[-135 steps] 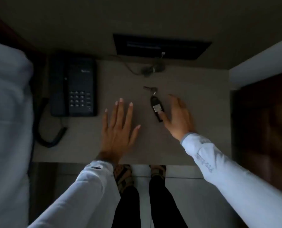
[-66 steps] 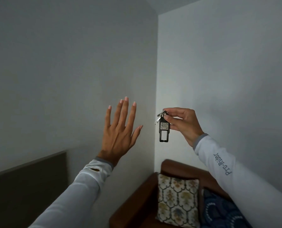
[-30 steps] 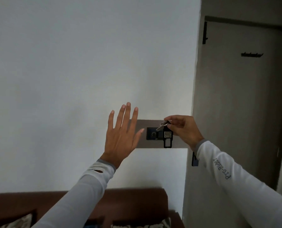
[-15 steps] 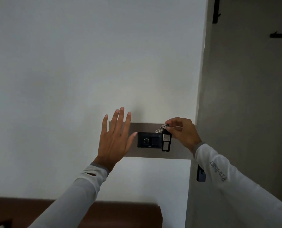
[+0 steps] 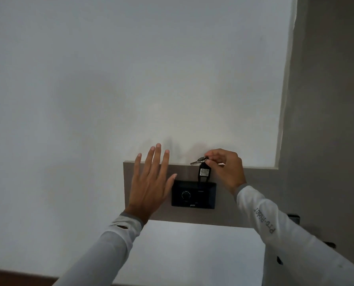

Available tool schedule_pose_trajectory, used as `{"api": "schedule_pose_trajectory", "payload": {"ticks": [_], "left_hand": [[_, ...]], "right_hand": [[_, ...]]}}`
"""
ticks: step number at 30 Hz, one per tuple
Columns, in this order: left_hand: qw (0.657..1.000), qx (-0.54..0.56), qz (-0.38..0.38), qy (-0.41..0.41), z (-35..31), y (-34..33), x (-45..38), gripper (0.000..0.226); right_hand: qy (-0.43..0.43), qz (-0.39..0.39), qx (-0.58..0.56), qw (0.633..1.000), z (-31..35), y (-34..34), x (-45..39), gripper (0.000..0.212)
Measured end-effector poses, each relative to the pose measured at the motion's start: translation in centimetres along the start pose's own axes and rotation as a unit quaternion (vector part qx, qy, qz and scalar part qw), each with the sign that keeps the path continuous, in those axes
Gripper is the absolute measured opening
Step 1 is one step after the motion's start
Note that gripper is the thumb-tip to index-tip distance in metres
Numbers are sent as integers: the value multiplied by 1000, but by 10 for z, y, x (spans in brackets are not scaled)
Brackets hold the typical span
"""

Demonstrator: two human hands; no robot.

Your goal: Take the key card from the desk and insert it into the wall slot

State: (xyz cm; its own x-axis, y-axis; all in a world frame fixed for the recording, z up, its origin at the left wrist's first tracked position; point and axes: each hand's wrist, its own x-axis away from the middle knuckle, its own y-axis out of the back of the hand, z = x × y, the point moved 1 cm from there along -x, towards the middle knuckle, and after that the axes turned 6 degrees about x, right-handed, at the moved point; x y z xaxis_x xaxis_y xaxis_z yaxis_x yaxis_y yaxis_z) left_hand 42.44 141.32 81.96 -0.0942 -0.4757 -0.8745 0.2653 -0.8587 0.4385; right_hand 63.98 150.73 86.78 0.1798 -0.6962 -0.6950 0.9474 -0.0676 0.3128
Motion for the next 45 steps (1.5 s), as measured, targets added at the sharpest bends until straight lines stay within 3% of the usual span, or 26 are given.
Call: {"api": "schedule_pose_trajectory", "payload": {"ticks": [11,14,17,19,24,31,40,45], "left_hand": [[999,41,-7,-2,3,-98,7,65],[999,47,-19,1,4,-107,11,64],[999,47,-24,1,4,-109,11,64],[999,47,-22,3,4,-108,12,64],[999,45,-10,5,4,-104,12,64],[999,40,20,5,5,-95,12,66],[999,35,31,6,12,-63,20,71],[1000,19,8,10,30,-15,7,74]], "right_hand": [[45,63,35,996,-71,-40,-2,22],[101,26,97,990,-75,-43,8,16],[240,-33,253,937,-76,-40,14,22],[276,-44,340,898,-78,-36,15,31],[279,9,365,888,-90,-31,19,53],[270,31,364,891,-95,-32,17,59],[229,76,410,880,-80,-27,19,86],[173,124,349,913,-38,-14,19,93]]}}
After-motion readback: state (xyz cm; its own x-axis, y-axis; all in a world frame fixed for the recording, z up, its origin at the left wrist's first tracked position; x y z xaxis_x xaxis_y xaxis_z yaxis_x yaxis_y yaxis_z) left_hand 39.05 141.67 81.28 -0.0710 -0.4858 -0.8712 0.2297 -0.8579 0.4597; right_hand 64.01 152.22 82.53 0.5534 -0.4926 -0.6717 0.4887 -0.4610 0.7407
